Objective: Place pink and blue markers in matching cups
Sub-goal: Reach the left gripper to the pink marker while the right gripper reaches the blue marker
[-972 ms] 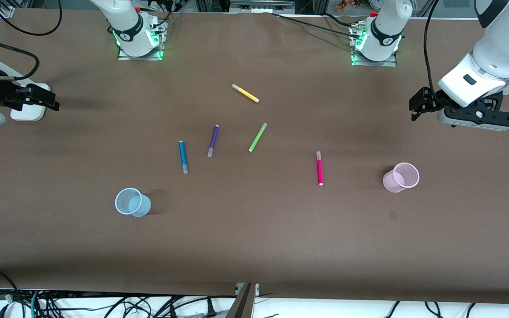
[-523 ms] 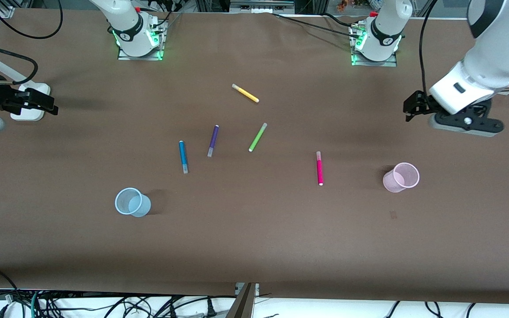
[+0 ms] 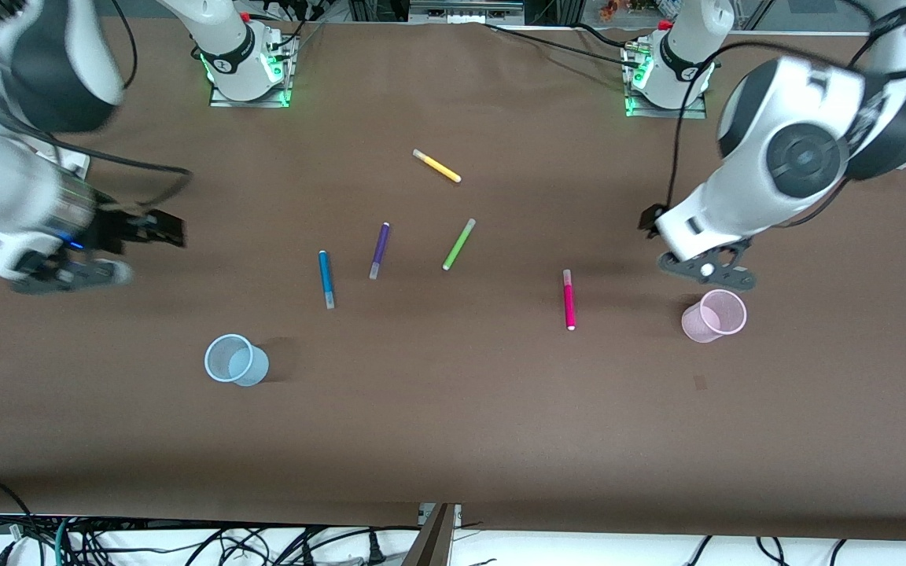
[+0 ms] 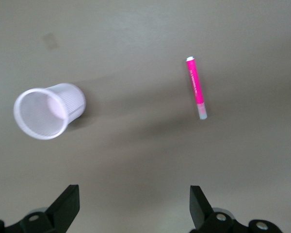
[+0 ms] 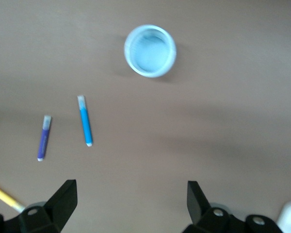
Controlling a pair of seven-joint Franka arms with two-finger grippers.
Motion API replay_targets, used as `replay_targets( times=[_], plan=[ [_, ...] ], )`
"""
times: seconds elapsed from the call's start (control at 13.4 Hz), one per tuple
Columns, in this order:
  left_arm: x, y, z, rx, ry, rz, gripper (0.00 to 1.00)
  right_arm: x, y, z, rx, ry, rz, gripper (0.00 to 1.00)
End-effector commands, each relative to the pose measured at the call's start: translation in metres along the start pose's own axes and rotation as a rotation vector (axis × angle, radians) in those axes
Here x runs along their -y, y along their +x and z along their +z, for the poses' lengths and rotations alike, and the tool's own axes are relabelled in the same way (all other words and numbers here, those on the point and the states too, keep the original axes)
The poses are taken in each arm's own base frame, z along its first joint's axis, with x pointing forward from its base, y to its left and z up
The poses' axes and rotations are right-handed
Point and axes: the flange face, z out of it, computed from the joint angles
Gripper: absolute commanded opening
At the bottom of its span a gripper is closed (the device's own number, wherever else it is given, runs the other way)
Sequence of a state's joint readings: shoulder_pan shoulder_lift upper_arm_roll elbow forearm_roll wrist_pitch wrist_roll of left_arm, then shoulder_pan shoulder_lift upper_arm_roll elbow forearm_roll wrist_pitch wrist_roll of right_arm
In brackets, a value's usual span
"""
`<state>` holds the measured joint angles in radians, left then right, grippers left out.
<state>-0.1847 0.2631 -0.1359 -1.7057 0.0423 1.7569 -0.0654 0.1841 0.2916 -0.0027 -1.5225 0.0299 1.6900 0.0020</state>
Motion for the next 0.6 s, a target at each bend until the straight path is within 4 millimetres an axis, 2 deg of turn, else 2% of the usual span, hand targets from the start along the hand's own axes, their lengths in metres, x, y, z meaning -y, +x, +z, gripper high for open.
replay_targets(
  times=[0.0, 0.15, 0.3, 0.45, 0.52],
  plan=[
    [-0.024, 0.024, 0.044, -0.013, -0.015, -0.006, 1.00, 0.047, 0.035, 0.060, 0.011, -0.016, -0.068, 1.00],
    [-0.042, 0.035, 0.086, -0.036, -0.018, 0.003, 1.00, 0.076, 0.048, 0.099, 0.018, -0.022, -0.103, 1.00],
    [-0.065, 0.044, 0.128, -0.063, -0.020, -0.003, 1.00, 0.086, 0.061, 0.141, 0.025, -0.018, -0.110, 1.00],
    [-0.088, 0.042, 0.160, -0.076, -0.017, -0.021, 1.00, 0.102, 0.070, 0.171, 0.012, -0.021, -0.129, 1.00],
    [-0.107, 0.037, 0.176, -0.078, -0.004, 0.013, 1.00, 0.109, 0.072, 0.182, 0.003, -0.022, -0.141, 1.00]
  ],
)
